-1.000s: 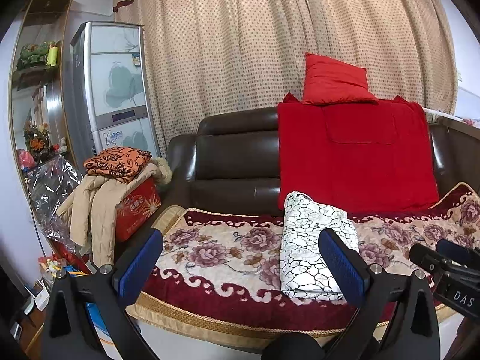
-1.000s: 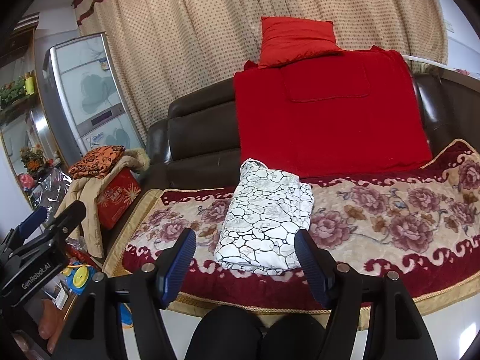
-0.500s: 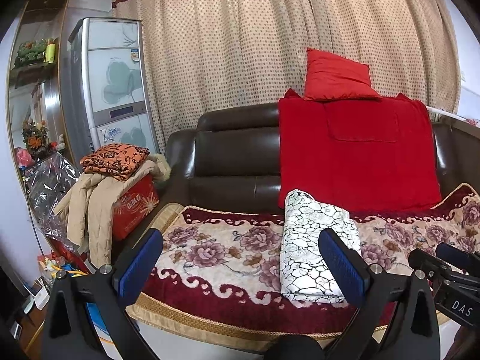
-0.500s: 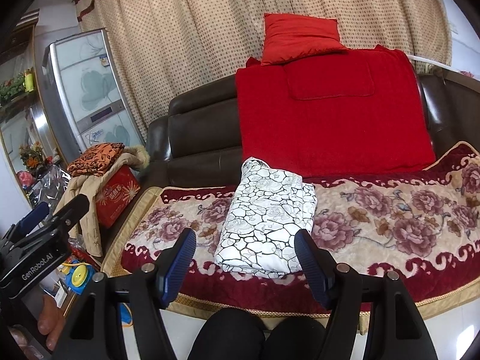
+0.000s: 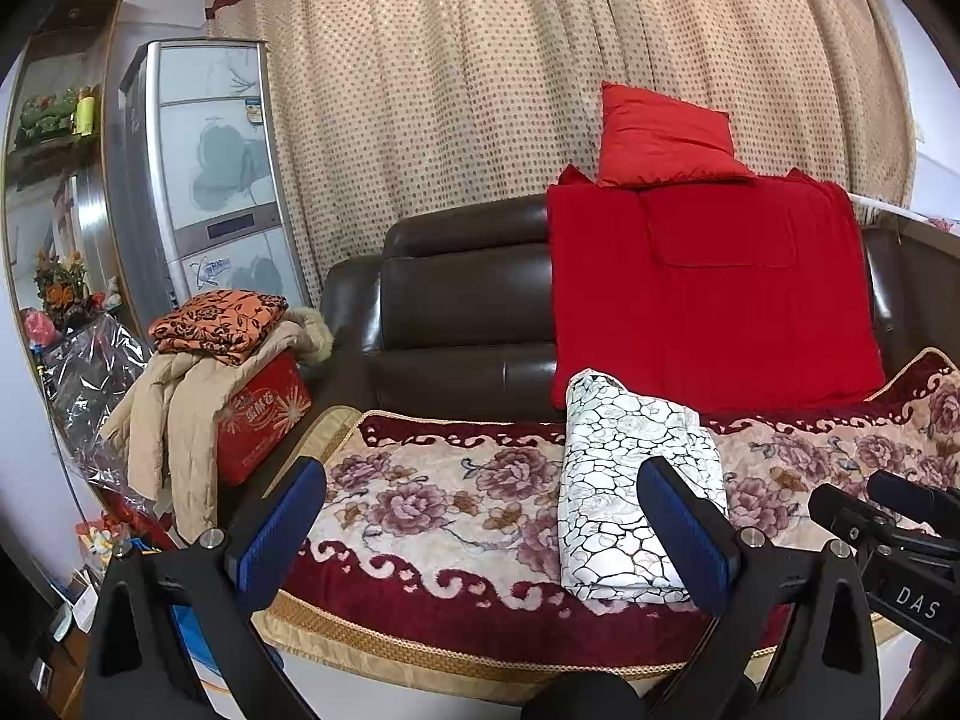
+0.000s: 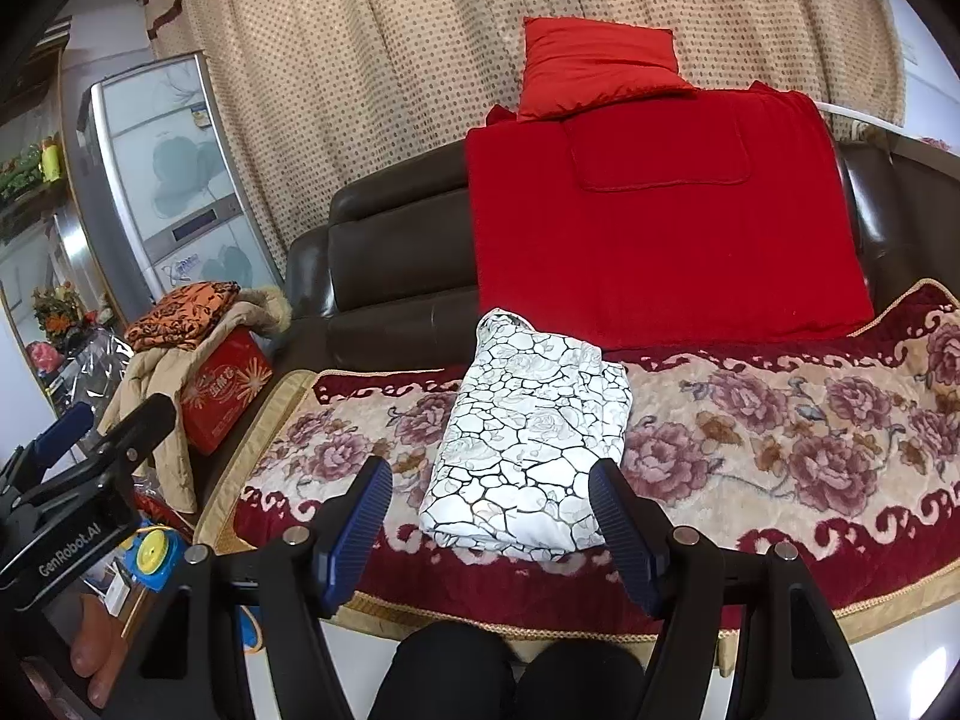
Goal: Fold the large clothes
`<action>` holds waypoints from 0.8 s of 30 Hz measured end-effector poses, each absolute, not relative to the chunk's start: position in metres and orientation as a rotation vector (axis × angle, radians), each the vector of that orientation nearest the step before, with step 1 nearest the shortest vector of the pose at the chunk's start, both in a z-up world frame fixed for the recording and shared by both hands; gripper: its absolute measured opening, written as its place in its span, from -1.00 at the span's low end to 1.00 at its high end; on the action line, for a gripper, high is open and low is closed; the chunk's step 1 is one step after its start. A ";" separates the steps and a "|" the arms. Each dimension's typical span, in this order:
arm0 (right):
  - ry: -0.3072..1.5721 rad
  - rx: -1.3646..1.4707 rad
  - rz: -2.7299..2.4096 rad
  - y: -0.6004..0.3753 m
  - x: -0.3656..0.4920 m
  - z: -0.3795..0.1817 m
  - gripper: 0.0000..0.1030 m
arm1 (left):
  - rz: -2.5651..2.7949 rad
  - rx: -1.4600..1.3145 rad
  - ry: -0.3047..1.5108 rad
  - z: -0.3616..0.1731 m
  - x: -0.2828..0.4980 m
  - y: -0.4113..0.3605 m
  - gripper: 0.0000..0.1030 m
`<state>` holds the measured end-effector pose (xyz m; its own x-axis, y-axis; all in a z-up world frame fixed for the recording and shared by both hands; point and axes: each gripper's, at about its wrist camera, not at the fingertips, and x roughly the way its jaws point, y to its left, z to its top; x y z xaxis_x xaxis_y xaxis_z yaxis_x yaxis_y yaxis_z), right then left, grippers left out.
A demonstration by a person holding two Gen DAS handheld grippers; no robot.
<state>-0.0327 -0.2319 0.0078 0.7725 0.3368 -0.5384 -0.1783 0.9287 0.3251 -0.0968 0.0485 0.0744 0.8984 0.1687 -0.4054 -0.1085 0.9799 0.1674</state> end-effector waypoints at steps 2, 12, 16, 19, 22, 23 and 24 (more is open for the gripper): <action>0.634 0.260 0.279 -0.230 -0.027 0.006 0.40 | 0.133 0.145 0.439 0.071 -0.090 0.049 1.00; 0.668 0.265 0.257 -0.219 0.011 -0.005 0.40 | 0.117 0.139 0.500 0.049 -0.044 0.056 1.00; 0.681 0.267 0.257 -0.212 0.023 -0.009 0.40 | 0.125 0.123 0.521 0.041 -0.033 0.065 1.00; 0.697 0.264 0.259 -0.205 0.030 -0.015 0.40 | 0.135 0.117 0.537 0.034 -0.027 0.071 1.00; 0.714 0.260 0.258 -0.200 0.035 -0.022 0.40 | 0.139 0.108 0.554 0.028 -0.020 0.077 1.00; 0.718 0.259 0.256 -0.199 0.036 -0.023 0.40 | 0.139 0.104 0.562 0.025 -0.018 0.079 1.00; 0.722 0.258 0.253 -0.199 0.038 -0.025 0.40 | 0.139 0.103 0.567 0.024 -0.017 0.079 1.00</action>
<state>0.0375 -0.1988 -0.0247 0.7228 0.3140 -0.6156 -0.1379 0.9384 0.3168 -0.0167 0.0794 0.0238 0.8347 0.1596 -0.5271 -0.1031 0.9855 0.1351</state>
